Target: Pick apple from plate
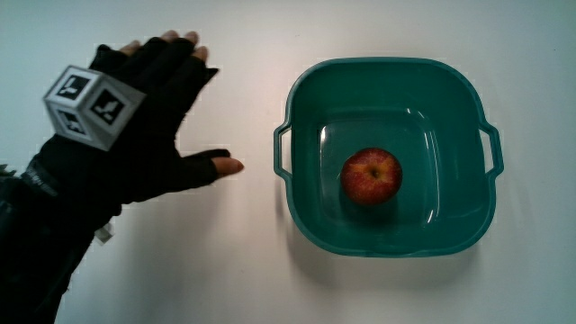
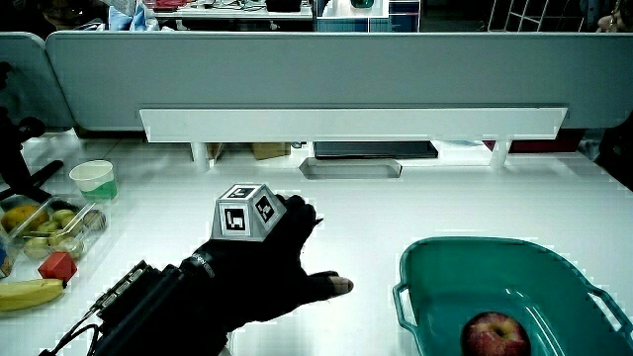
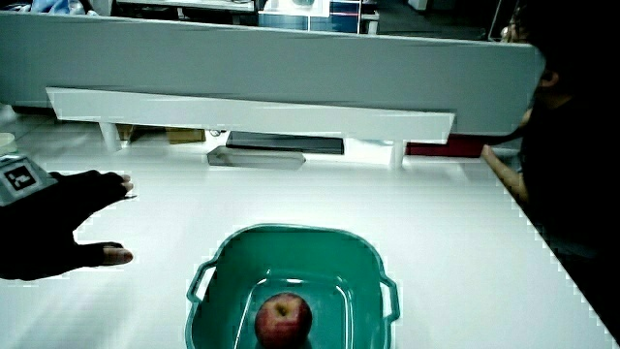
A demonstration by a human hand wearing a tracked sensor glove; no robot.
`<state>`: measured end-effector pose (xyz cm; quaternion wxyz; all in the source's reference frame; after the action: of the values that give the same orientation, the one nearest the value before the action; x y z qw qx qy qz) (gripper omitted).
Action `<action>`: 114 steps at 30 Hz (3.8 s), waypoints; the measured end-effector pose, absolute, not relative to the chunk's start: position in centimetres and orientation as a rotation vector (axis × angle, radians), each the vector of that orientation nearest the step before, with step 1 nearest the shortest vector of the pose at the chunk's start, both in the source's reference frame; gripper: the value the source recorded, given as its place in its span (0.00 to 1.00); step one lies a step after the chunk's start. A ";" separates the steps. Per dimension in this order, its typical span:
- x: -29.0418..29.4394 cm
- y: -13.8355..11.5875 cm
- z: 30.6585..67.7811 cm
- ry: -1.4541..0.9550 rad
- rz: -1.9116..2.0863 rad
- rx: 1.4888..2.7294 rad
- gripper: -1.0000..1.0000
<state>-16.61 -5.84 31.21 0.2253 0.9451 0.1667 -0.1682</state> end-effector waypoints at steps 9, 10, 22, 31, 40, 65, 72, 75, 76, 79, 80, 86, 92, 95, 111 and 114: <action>-14.0 -6.0 31.4 0.626 -0.506 2.582 0.50; -13.6 -6.0 31.3 0.607 -0.448 2.579 0.50; -7.9 -5.8 32.6 0.798 -0.421 2.497 0.50; -4.3 -5.5 35.6 0.770 -0.567 2.350 0.50; -1.0 -4.7 37.5 0.708 -0.484 2.319 0.50; 2.7 -3.5 39.8 0.686 -0.340 2.274 0.50; 3.3 -3.3 39.6 0.702 -0.335 2.281 0.52; 3.4 -3.2 39.4 0.687 -0.321 2.301 0.57; 3.5 -3.2 39.5 0.686 -0.322 2.303 0.59; 3.5 -3.1 39.4 0.690 -0.324 2.323 0.64; 3.5 -3.1 39.5 0.684 -0.332 2.328 0.66; 3.6 -2.9 39.2 0.693 -0.330 2.343 0.77; 3.6 -2.8 39.2 0.734 -0.346 2.386 0.88; 3.5 -2.7 39.2 0.739 -0.365 2.384 0.93; 3.4 -2.3 37.6 0.844 -0.373 2.449 1.00; 3.0 -2.3 37.0 0.863 -0.409 2.467 1.00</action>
<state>2.99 -2.35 37.04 0.2456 0.9041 0.3161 -0.1497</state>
